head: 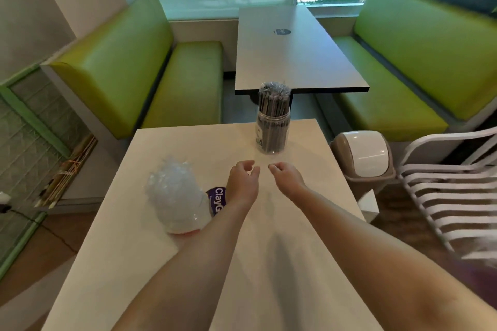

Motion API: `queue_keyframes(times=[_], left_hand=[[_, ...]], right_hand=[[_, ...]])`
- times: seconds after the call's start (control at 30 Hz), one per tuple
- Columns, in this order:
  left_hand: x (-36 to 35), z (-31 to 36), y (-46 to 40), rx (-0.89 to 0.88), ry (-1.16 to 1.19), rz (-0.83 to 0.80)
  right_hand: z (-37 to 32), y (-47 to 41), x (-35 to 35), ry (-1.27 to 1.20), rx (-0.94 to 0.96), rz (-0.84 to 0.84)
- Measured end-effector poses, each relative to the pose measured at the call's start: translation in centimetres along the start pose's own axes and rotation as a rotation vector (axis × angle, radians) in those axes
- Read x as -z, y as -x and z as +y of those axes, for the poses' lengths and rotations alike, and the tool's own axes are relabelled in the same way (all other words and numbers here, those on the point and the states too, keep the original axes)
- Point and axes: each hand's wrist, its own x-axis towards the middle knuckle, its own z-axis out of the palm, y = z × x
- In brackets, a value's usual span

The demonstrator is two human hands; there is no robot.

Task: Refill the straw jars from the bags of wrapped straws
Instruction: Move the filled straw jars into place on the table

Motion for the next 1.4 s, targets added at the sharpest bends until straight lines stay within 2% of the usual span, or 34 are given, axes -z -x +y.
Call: queue_keyframes(times=[0.23, 0.4, 0.63, 0.8, 0.9, 1.13, 1.27, 1.4], left_hand=[[6.2, -4.6, 9.1, -0.045, -0.048, -0.021], [10.7, -8.2, 11.7, 0.002, -0.007, 0.022], [14.3, -11.3, 11.7, 0.102, -0.002, 0.128], [14.1, -11.8, 11.2, 0.14, -0.005, 0.125], [14.2, -12.0, 10.3, 0.138, 0.017, 0.145], [14.9, -12.1, 7.2, 0.146, 0.049, 0.132], [15.1, -12.2, 5.4, 0.114, 0.065, 0.166], [15.5, -12.3, 3.4, 0.11, 0.093, 0.175]], right_hand=[[-0.6, 8.6, -5.8, -0.002, 0.024, 0.001], [-1.9, 11.9, -9.7, -0.011, 0.055, 0.02], [-3.3, 13.4, -13.2, -0.106, 0.07, 0.022], [-4.3, 12.6, -13.7, -0.137, 0.062, -0.063], [-4.5, 11.7, -14.0, -0.18, 0.046, -0.11], [-4.1, 9.4, -15.1, -0.117, 0.094, -0.101], [-4.9, 8.4, -15.4, -0.153, 0.066, -0.07], [-4.6, 6.9, -15.8, -0.186, 0.018, -0.111]])
